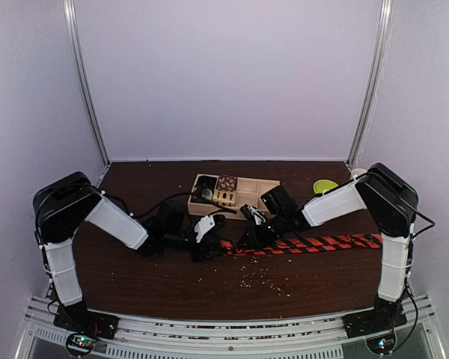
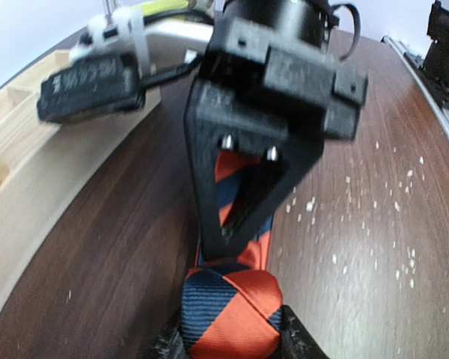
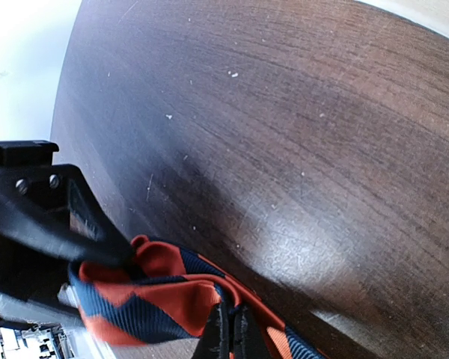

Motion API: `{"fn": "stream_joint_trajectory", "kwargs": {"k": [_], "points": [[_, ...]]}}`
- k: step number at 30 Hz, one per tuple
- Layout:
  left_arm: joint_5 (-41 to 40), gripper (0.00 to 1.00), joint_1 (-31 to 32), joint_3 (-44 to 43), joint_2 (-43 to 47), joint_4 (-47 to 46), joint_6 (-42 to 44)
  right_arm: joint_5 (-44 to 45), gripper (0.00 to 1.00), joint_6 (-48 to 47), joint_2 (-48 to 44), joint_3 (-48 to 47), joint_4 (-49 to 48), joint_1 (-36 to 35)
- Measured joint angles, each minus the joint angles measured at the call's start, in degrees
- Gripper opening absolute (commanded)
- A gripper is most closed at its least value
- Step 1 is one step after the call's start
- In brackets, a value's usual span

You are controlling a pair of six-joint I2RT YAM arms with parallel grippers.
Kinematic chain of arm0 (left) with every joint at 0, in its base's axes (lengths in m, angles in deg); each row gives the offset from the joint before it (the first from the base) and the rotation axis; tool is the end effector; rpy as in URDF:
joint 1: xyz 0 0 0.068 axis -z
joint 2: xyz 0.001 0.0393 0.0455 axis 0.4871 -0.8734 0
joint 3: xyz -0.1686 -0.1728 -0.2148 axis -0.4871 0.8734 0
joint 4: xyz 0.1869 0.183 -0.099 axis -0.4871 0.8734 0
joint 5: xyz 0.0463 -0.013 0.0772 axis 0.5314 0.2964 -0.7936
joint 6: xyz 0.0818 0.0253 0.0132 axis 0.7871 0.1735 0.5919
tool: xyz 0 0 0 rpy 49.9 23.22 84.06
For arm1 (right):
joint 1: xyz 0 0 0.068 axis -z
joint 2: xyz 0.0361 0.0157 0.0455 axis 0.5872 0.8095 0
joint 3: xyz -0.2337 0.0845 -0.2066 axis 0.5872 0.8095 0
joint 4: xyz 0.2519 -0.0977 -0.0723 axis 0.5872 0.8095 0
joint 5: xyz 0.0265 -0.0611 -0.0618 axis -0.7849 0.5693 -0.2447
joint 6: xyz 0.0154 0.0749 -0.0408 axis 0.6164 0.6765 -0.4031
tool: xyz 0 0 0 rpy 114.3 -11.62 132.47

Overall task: Roll the ties
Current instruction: Roll the tie at the center of the board.

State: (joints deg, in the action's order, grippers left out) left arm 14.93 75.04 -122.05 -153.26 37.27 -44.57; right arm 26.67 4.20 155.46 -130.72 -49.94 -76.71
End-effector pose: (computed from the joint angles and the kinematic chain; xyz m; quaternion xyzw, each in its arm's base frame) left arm 0.2633 -0.3239 0.1212 0.4779 0.7058 -0.3629 0.3764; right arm 0.3044 0.3256 0.1222 -0.1760 0.8777 0.4403 0.0688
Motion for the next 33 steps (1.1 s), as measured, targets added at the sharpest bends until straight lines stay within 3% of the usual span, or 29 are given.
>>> {"fn": "stream_joint_trajectory", "kwargs": {"k": [8, 12, 18, 26, 33], "points": [[2.0, 0.40, 1.5, -9.5, -7.4, 0.2, -1.8, 0.1, 0.00, 0.2, 0.0, 0.0, -0.1, -0.1], [2.4, 0.40, 1.6, -13.3, -9.6, 4.7, -1.2, 0.1, 0.00, 0.5, 0.0, 0.0, -0.2, -0.1], [1.2, 0.32, 1.7, -14.9, -9.7, 11.2, 2.6, 0.0, 0.00, 1.9, 0.0, 0.8, -2.0, 0.0], [-0.3, 0.31, 2.1, -14.9, -9.1, 13.3, 5.5, -0.9, 0.31, 7.8, -4.0, 7.3, -8.3, 1.2], [-0.3, 0.32, 2.1, -14.9, -9.1, 13.3, 5.7, -4.1, 0.38, 13.5, -5.4, 9.0, -14.8, 2.5]]}}
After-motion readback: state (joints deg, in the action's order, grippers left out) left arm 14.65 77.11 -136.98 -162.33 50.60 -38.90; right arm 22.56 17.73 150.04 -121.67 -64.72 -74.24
